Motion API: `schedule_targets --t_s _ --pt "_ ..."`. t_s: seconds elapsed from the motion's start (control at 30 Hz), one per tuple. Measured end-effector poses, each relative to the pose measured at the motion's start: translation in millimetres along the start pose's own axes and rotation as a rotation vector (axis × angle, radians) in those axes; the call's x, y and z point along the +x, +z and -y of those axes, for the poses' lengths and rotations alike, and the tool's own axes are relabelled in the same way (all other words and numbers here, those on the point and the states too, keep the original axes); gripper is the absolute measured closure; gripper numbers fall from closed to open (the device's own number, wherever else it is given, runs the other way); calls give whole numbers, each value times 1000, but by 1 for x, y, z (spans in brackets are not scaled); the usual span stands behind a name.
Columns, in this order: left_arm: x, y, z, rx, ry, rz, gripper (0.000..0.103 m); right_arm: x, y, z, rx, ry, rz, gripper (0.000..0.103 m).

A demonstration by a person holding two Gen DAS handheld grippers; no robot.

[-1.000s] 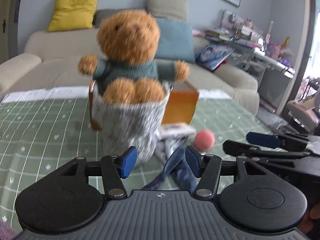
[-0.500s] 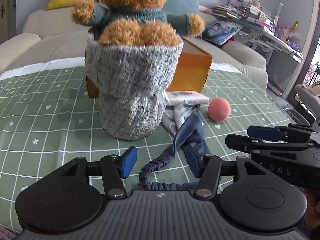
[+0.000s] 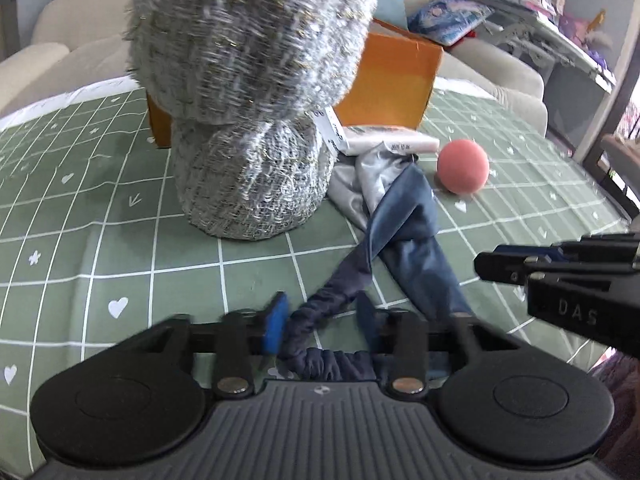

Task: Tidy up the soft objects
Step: 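Grasp the navy cloth with the left tool while the right tool grasps its other end, then lift the navy cloth with the left tool while the right tool releases it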

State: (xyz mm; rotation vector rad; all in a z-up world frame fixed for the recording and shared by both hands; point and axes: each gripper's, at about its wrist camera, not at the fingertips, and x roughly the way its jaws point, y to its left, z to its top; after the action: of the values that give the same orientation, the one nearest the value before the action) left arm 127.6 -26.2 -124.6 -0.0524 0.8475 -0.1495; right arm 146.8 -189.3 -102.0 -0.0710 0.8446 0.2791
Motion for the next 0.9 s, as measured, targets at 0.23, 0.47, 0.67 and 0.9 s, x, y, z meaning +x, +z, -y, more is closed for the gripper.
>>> schedule_targets --t_s 0.23,0.47,0.67,0.9 --pt "-3 1 3 40 32 5 96 13 -4 -2 -14 -9 -62 94" --pt "-34 2 -7 34 135 41 96 12 -3 -13 -53 34 -63 94" --pt "-54 5 -7 38 13 128 96 8 -2 -15 -49 63 -50 93" --pt "-31 4 -2 14 -70 42 44 10 -7 -24 -97 84 -78 94"
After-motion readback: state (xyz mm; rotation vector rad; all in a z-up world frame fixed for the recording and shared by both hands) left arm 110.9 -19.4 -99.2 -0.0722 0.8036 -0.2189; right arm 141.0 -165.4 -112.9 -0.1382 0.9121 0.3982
